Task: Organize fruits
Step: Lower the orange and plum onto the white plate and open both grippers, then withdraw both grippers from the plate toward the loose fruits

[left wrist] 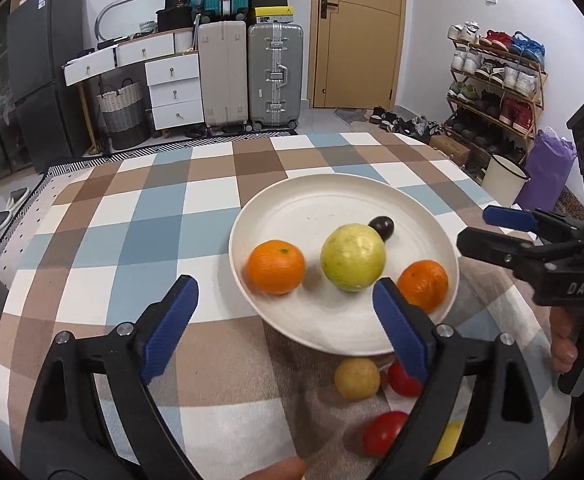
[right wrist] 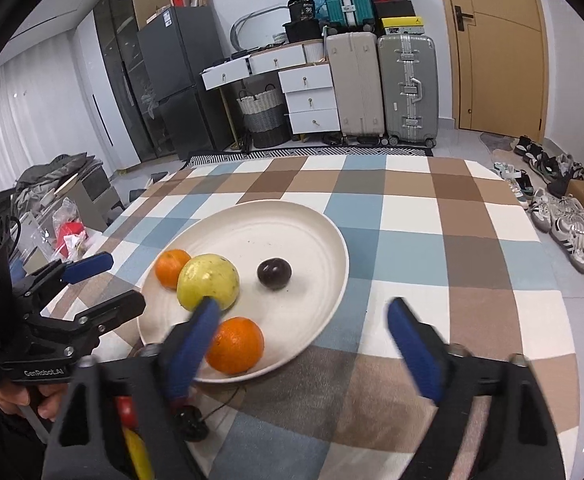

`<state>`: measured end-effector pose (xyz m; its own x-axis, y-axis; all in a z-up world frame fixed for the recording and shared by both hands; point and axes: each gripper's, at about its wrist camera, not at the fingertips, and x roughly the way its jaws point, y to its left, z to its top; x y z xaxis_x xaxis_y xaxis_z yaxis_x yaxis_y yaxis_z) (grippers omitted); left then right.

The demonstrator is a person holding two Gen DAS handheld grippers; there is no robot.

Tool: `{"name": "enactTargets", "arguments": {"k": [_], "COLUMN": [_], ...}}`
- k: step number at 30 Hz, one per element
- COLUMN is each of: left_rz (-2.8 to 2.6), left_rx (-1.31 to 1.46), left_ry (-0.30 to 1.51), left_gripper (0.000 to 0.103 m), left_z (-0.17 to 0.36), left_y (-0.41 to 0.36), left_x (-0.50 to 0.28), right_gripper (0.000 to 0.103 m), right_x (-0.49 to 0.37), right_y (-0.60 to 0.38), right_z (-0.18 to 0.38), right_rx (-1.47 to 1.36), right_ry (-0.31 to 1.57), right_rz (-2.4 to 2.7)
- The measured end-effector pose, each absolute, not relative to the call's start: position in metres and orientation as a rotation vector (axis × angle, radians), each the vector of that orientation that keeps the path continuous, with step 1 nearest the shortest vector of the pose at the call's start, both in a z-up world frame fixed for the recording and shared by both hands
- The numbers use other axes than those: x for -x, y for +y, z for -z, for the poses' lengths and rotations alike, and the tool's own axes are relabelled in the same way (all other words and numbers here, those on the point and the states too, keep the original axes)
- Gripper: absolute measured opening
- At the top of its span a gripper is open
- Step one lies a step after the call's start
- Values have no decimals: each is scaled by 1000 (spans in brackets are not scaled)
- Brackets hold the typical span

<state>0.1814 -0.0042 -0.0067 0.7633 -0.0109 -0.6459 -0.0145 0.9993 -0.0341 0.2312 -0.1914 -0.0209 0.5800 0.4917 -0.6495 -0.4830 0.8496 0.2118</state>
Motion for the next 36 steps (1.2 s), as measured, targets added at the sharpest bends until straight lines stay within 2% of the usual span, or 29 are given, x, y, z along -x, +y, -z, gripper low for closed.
{"name": "enactTargets", "arguments": {"k": [1,2,3,24,36], "left_rz": [-10,-26,-38,-55,-66], "left_rx": [31,22,18,54,71], "left_ry": [703,695,682,691,740], "left_gripper": [92,100,103,103,103], "left_z": [5,3,1,-13,1], "left_y": [-4,-4,-4,13,25], "left_x": [-178,-172,-165,-68,-40], "right_gripper": [101,102,102,103,103], "right_x": [-229,-227,-224,-144,-113], "right_y": [-194,-195,-196,-203,-181], "right_z": [19,18,17,14,21], "right_rx": [-28,-41,-48,8,54], "right_ry": [766,778,789,830,859], "right_rz": [-571,-575,-579,-551,-588]}}
